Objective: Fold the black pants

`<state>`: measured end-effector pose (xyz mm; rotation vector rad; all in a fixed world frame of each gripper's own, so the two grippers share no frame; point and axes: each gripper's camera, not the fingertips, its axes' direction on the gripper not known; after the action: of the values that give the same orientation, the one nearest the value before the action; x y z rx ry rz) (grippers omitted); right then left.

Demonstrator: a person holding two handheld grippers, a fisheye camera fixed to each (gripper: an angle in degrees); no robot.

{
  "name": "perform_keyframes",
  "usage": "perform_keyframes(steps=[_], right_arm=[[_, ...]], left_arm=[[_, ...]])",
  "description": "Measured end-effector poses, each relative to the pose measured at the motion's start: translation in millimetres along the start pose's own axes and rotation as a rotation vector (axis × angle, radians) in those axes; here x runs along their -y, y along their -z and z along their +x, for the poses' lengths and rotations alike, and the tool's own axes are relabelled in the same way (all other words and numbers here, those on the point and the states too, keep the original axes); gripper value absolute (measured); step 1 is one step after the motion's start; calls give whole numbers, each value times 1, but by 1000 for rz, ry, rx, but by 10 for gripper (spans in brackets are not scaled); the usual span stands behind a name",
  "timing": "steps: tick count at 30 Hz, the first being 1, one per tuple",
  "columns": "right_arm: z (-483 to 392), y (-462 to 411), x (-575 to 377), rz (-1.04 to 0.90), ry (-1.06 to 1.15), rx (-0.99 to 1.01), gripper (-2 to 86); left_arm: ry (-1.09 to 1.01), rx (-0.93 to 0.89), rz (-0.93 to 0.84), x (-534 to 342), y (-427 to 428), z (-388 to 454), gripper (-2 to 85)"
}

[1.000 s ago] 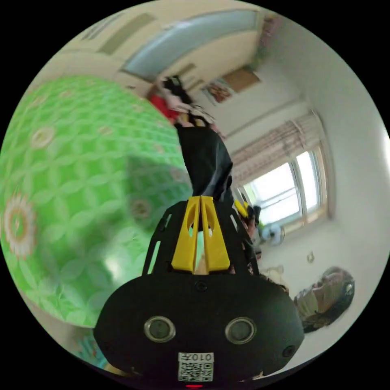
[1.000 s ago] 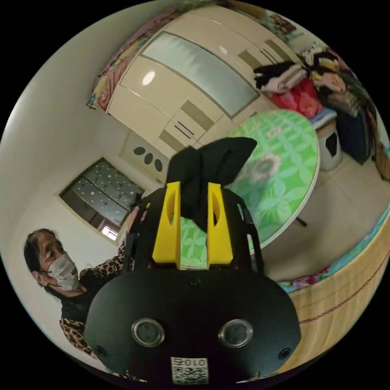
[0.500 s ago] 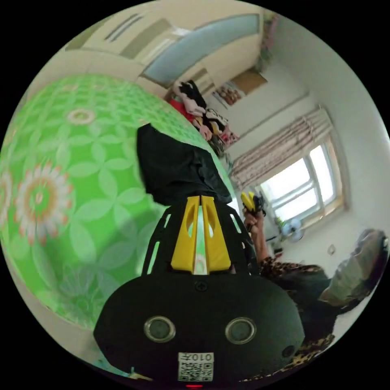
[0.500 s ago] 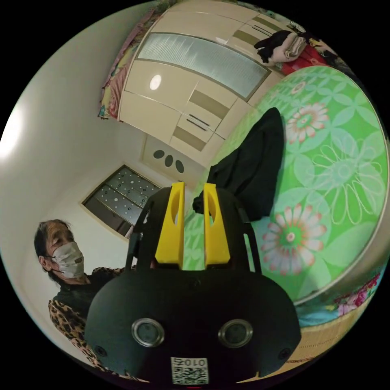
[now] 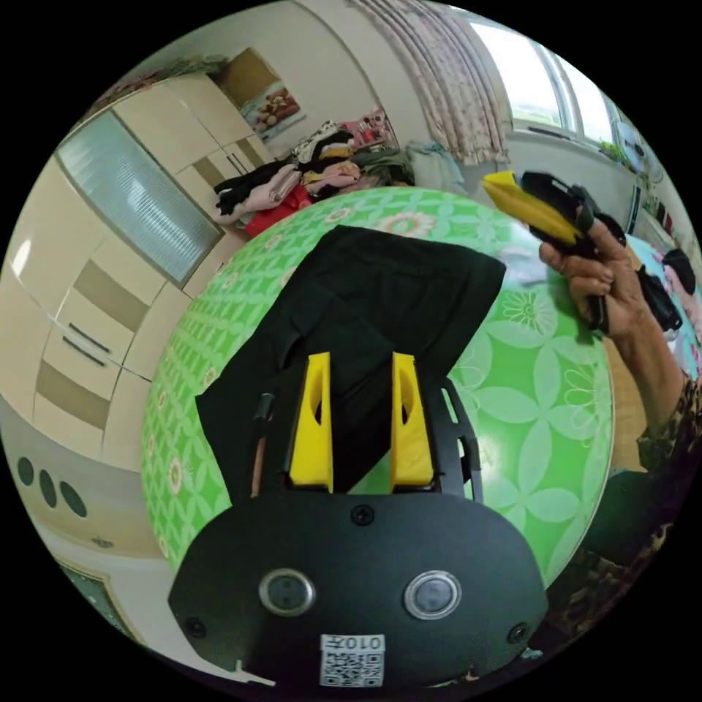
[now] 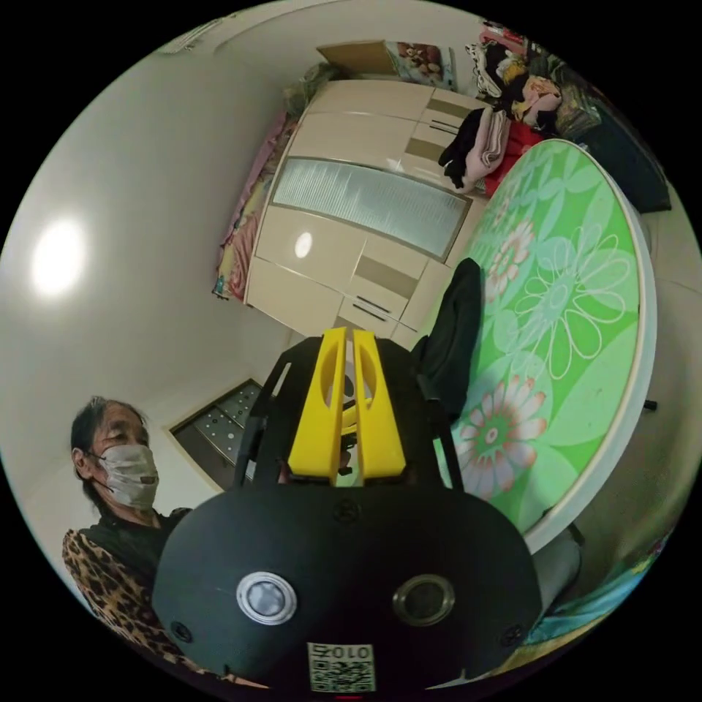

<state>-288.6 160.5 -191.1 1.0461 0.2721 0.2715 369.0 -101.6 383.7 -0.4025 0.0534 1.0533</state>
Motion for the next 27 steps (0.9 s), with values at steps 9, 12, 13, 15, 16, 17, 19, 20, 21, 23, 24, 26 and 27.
perform_keyframes(steps=[9, 12, 13, 15, 16, 17, 19, 20, 21, 23, 24, 26, 27], right_arm=[[22, 3, 1, -23, -13, 46, 27], [28, 4, 2, -21, -19, 43, 25], [30, 5, 2, -19, -21, 44, 24], [36, 7, 2, -13, -37, 56, 23], [38, 7, 2, -12, -40, 62, 23], [41, 8, 2, -10, -45, 65, 23], [44, 8, 2, -15, -49, 60, 23], [46, 7, 2, -20, -51, 57, 23], [49, 6, 3, -24, -56, 53, 23], [52, 6, 3, -30, -59, 60, 23], [55, 6, 3, -28, -61, 60, 23], [57, 6, 2, -20, -58, 55, 22], [59, 6, 2, -16, -54, 51, 22]], left_arm=[[307, -199, 66, -45, -14, -62, 10], [375, -238, 51, -67, -24, -81, 2], [407, -268, 44, -76, -30, -87, 1], [466, -301, 60, -91, -35, -98, -1], [510, -329, 85, -101, -35, -107, -2], [541, -337, 102, -107, -34, -113, -2], [665, -351, 184, -136, -25, -143, -3], [685, -364, 208, -144, -22, -153, -3], [730, -373, 248, -162, -13, -174, -3], [820, -331, 317, -202, 9, -209, -3], [895, -300, 365, -236, 23, -233, -3], [1050, -229, 401, -298, 39, -266, -3], [1146, -180, 401, -340, 46, -283, -3]])
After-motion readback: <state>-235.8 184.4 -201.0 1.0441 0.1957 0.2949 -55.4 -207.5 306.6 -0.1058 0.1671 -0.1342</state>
